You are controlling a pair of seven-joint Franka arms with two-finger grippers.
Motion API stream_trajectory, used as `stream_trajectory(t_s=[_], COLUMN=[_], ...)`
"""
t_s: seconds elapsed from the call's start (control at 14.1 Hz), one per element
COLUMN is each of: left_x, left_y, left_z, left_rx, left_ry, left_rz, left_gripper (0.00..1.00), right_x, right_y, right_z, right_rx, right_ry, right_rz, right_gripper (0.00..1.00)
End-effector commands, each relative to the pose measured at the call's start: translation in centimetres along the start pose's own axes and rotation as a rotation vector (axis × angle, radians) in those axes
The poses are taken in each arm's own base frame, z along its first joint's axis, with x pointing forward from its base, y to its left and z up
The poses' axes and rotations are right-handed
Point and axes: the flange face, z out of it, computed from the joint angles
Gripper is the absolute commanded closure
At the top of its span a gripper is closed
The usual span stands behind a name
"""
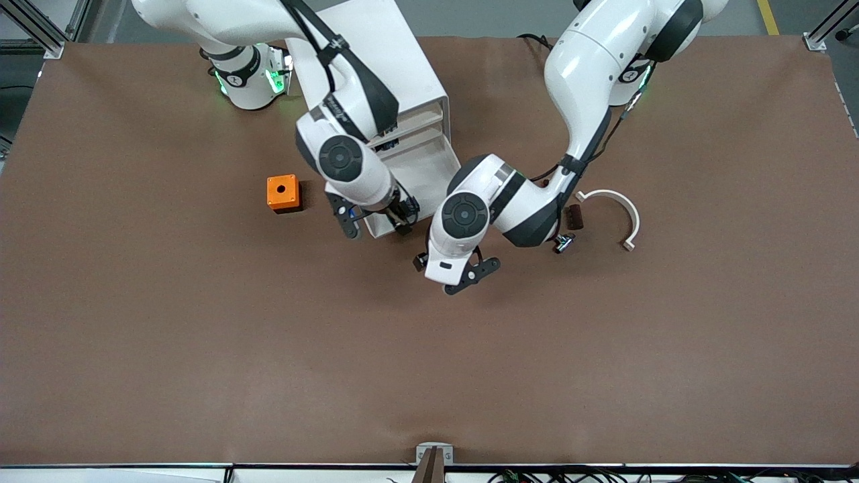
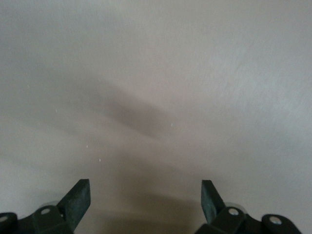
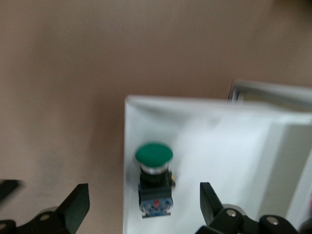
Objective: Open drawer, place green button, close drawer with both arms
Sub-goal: 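Open the right gripper to drop the button into the drawer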
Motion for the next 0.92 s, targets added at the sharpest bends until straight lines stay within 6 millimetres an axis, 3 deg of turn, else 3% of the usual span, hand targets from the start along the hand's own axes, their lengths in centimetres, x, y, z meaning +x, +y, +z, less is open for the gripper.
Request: stream_trajectory(t_s=[0.0,0.5,0.64,0.85], left_x=[-1.2,-5.5,-7.0,-8.6], left_y=[-0.2,-0.5,-0.4,-0.4], left_z=[0.4,2.4,2.9,3.5], left_rx=[0.018,0.064,0.069,0.076], left_ry=[0.025,-0.024,-0.048,-0.086], left_rz=[0.0,0.042,0.054,0.036], left_gripper=[0.0,0.0,0.0,0.0], right_x=[6.7,23.2,28.1,32.8], right_y=[0.4,1.9,3.5,6.4], right_z=[-5.7,-15.2,-16.7,-19.1], right_rx=[-0.013,0.018,0.025,0.036], right_ry=[-0.015,0.109,0.128,0.148], right_rz=[-0.133,-0.534,-0.648,-0.761], right_gripper=[0.0,0.0,0.0,0.0])
